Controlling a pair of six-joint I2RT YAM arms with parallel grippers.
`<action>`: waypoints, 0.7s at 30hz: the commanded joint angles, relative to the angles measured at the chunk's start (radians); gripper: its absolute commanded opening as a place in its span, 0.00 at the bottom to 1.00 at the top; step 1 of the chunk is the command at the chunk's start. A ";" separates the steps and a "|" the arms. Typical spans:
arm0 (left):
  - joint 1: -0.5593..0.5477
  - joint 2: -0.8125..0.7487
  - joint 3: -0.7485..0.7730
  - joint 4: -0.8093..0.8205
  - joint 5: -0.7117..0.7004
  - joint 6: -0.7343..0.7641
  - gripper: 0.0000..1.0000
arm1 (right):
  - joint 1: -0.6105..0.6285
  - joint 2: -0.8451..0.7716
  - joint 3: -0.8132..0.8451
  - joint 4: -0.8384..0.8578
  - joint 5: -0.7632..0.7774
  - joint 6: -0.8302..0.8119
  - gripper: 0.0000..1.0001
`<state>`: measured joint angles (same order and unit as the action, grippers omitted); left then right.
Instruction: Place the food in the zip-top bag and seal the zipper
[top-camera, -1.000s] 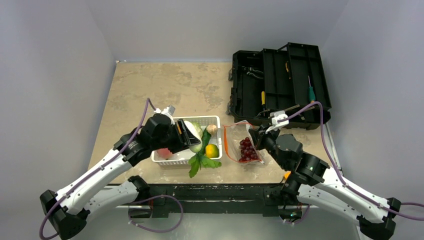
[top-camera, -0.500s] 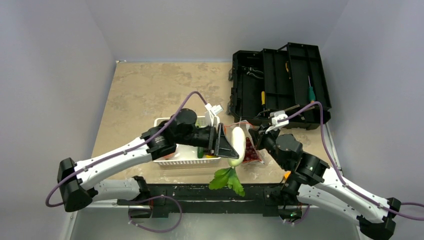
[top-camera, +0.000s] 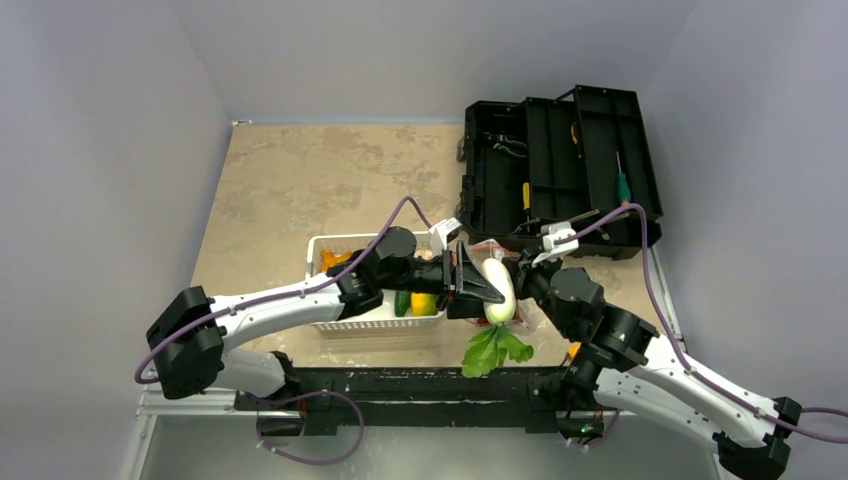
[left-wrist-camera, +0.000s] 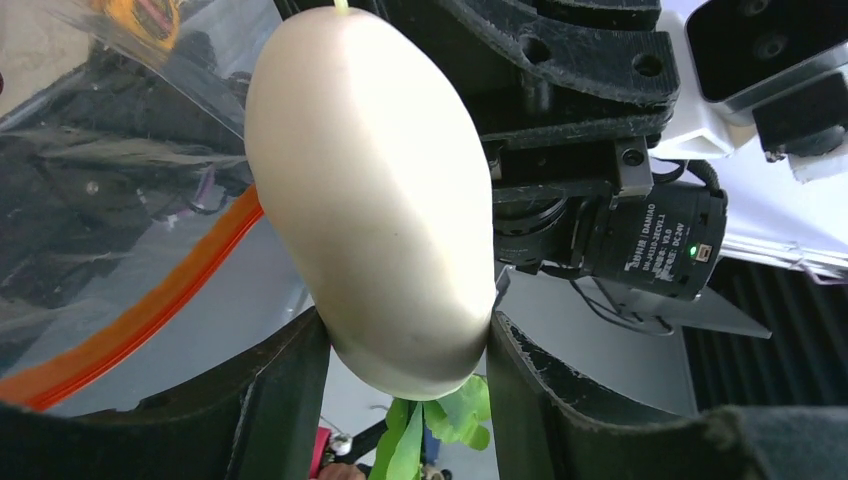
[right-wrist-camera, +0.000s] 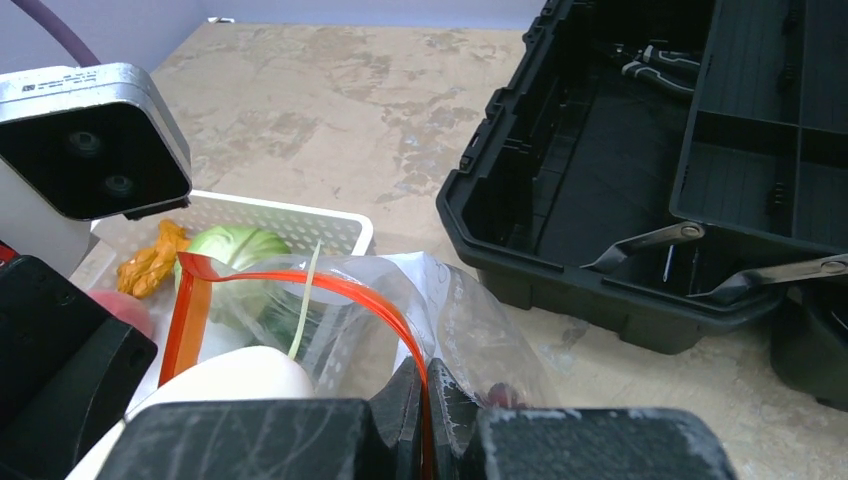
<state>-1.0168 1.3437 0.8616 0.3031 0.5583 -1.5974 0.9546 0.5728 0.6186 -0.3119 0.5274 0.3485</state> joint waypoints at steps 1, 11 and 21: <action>-0.003 -0.017 -0.015 0.071 -0.085 -0.109 0.00 | 0.007 -0.014 0.002 0.053 -0.011 0.007 0.00; -0.005 -0.137 -0.030 -0.122 -0.168 -0.002 0.00 | 0.007 -0.019 -0.002 0.057 -0.013 0.006 0.00; -0.044 -0.111 -0.027 -0.109 -0.145 -0.024 0.00 | 0.007 -0.015 0.000 0.054 -0.014 0.006 0.00</action>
<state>-1.0451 1.2247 0.8223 0.1600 0.4152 -1.6020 0.9581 0.5617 0.6167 -0.2989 0.5198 0.3489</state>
